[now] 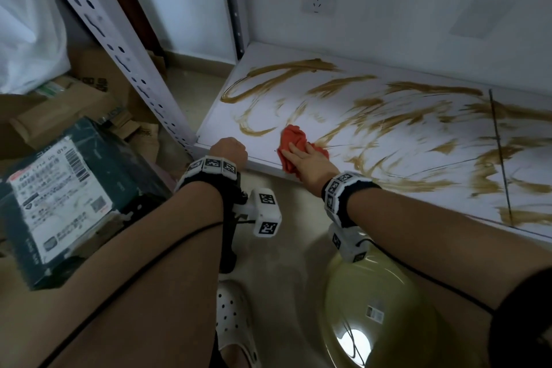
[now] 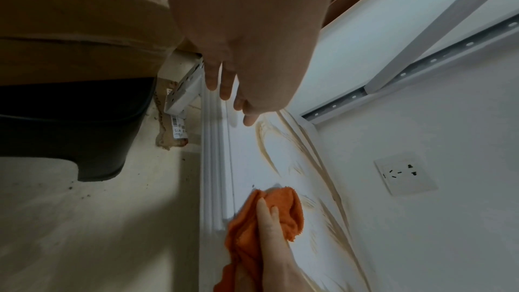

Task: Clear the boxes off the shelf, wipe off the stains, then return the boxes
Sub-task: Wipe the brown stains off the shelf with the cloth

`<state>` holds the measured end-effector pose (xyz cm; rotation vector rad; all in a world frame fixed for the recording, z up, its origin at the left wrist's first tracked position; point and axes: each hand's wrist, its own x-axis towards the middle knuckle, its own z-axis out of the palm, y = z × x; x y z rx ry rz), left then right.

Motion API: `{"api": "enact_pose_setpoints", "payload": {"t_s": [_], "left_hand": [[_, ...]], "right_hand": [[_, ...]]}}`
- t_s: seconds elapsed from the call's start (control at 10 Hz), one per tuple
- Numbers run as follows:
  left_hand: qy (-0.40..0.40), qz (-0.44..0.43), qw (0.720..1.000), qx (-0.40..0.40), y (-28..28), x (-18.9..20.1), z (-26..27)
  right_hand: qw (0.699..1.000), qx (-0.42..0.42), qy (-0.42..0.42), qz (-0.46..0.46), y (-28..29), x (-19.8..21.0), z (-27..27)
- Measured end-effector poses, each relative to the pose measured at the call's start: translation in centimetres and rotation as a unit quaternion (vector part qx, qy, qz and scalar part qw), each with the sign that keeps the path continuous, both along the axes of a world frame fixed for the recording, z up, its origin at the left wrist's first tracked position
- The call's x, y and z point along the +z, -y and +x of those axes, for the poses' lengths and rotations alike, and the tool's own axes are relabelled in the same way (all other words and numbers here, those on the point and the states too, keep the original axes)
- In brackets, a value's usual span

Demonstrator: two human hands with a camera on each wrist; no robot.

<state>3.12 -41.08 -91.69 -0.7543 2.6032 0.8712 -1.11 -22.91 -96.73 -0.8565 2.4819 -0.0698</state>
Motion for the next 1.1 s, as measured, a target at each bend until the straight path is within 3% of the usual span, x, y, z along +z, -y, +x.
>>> {"api": "enact_pose_setpoints", "payload": {"t_s": [0.1, 0.3, 0.4, 0.5, 0.7, 0.9, 1.1], "left_hand": [[-0.020, 0.004, 1.000, 0.020, 0.3, 0.2, -0.5], [-0.021, 0.005, 0.999, 0.029, -0.1, 0.4, -0.8], [-0.018, 0.000, 1.000, 0.026, -0.2, 0.4, -0.8], [-0.013, 0.004, 0.999, 0.032, -0.1, 0.4, -0.7], [-0.015, 0.012, 0.999, 0.033, 0.1, 0.4, -0.5], [-0.010, 0.000, 1.000, 0.027, 0.6, 0.2, -0.5], [0.007, -0.046, 0.999, 0.022, 0.9, 0.6, 0.1]], "right_hand": [[1.000, 0.012, 0.006, -0.013, 0.3, 0.2, -0.3], [0.990, 0.137, -0.022, -0.038, 4.6, 0.3, 0.7], [0.992, 0.107, 0.014, -0.060, 3.4, 0.5, 0.6], [0.991, 0.001, 0.047, -0.125, 0.2, 1.4, -0.6], [0.990, -0.129, 0.016, -0.053, -4.8, 1.2, -2.5], [0.997, -0.023, 0.056, -0.051, 0.9, 2.1, 0.5], [0.995, -0.017, 0.069, -0.071, 5.4, 2.1, -1.8]]}}
